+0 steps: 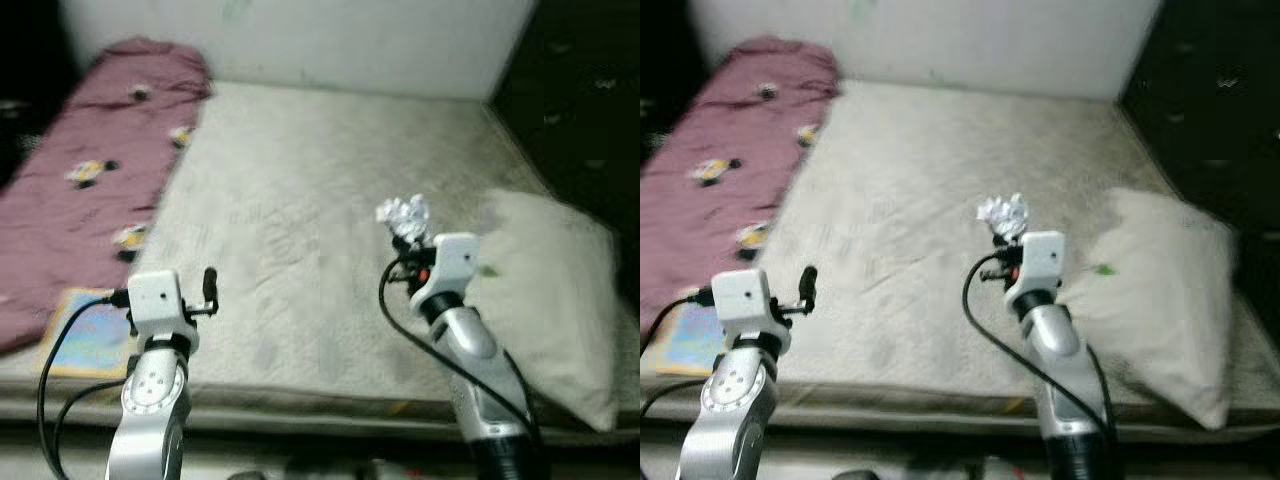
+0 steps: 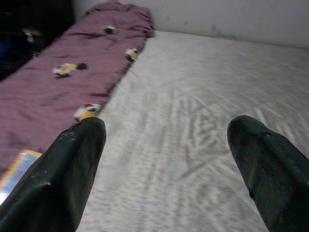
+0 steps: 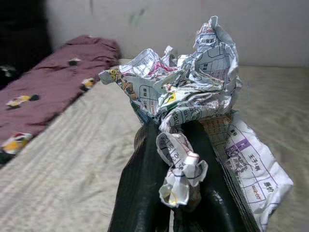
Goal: Clean up the room
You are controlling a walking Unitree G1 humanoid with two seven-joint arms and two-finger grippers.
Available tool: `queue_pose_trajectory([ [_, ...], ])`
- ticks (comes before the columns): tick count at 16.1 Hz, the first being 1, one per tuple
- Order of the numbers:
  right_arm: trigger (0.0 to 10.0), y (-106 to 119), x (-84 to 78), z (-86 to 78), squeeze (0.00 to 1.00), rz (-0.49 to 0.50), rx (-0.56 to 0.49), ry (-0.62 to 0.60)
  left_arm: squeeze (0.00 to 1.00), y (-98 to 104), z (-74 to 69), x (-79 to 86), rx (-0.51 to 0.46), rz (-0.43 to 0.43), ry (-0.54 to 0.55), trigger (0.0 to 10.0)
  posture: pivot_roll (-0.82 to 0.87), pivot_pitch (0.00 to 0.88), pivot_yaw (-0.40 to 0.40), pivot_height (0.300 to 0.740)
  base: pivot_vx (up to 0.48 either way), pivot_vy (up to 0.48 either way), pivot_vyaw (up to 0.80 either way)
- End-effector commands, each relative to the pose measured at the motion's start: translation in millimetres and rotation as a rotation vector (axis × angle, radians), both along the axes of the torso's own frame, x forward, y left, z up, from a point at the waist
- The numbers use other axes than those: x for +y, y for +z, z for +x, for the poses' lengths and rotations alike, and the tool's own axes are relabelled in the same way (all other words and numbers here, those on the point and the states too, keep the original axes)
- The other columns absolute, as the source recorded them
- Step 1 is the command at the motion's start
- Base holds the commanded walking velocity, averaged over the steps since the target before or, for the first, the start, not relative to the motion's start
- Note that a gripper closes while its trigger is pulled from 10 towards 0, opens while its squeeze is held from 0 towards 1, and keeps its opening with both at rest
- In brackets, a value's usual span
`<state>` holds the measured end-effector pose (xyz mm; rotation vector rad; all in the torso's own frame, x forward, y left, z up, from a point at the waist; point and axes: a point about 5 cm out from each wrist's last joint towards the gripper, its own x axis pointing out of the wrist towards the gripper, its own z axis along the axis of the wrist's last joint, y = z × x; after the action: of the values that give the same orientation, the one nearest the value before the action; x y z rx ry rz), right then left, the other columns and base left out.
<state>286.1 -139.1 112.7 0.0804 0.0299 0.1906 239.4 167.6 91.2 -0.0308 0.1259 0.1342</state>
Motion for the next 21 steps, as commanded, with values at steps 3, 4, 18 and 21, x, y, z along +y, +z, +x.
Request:
queue_pose_trajectory([
  [3, 10.0, -2.1, -7.6, -1.1, 0.00, -0.010, 0.005, -0.026, 0.00, 3.2, 2.6, -7.0, -0.020, -0.011, -0.034, 10.0, -0.02, 0.000, -0.001, 0.740, 0.000, 0.480, 0.00],
  [4, 10.0, -3.2, -7.5, -1.7, 0.00, -0.012, 0.008, -0.026, 0.00, 3.4, 2.9, -7.1, -0.022, -0.010, -0.036, 10.0, -0.01, 0.000, -0.001, 0.740, 0.000, 0.480, 0.00],
  [18, 10.0, -6.4, -7.3, -2.5, 0.00, -0.032, 0.018, -0.033, 0.00, 5.0, 2.6, -8.8, -0.030, -0.015, -0.049, 10.0, -0.02, 0.000, 0.001, 0.740, 0.000, 0.480, 0.00],
  [21, 10.0, -6.2, -6.3, -2.6, 0.00, -0.046, 0.015, -0.028, 0.00, 5.0, 2.5, -9.0, -0.030, -0.018, -0.053, 10.0, -0.02, 0.000, 0.000, 0.740, 0.000, 0.480, 0.00],
])
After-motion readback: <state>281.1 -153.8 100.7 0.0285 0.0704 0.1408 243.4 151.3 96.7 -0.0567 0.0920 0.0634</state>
